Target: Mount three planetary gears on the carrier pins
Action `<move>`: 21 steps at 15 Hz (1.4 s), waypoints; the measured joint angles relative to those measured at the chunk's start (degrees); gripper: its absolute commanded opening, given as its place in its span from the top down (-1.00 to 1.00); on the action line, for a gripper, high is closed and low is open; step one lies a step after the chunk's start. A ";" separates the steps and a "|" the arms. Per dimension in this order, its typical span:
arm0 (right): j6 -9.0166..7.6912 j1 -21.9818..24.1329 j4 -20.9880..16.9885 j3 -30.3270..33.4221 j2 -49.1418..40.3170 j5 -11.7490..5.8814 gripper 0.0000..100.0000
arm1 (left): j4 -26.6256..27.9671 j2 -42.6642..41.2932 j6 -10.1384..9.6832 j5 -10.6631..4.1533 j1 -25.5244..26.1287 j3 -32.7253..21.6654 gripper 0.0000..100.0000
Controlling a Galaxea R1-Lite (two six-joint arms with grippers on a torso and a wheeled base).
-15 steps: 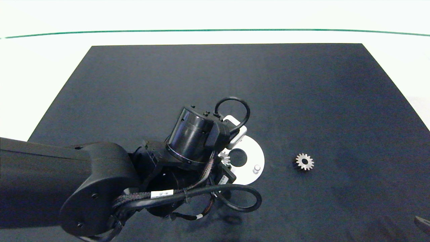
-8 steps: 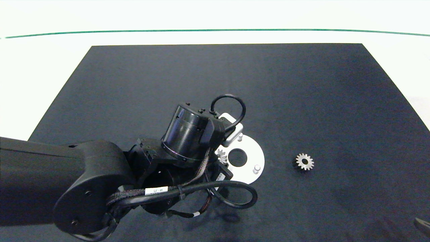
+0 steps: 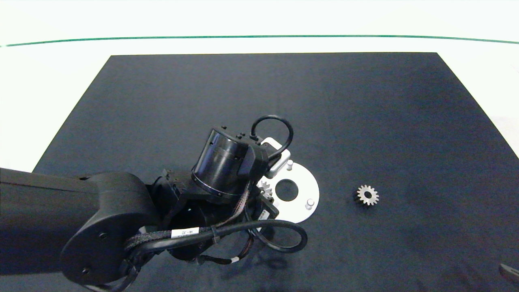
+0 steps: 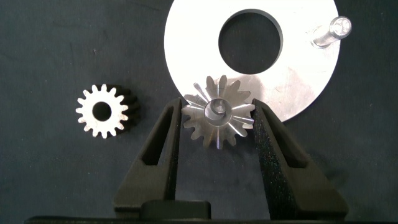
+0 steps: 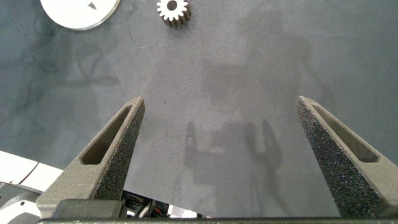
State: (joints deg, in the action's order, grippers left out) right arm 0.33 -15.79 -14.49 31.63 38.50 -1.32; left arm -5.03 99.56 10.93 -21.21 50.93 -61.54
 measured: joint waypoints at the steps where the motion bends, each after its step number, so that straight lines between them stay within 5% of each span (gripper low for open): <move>1: 0.02 0.00 0.00 0.00 0.00 0.00 -1.00 | 0.02 0.00 0.04 -0.01 0.02 0.02 1.00; 20: 0.07 -0.02 -0.02 0.09 -0.05 0.00 -1.00 | -0.04 0.68 -0.20 0.10 0.28 -0.41 1.00; 21: 0.05 -0.02 0.00 0.09 -0.05 0.00 -1.00 | -0.06 0.68 -0.20 0.10 0.28 -0.41 -1.00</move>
State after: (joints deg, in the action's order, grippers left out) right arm 0.38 -15.81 -14.49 31.72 38.45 -1.32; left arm -5.10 100.24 10.74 -21.11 51.21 -61.95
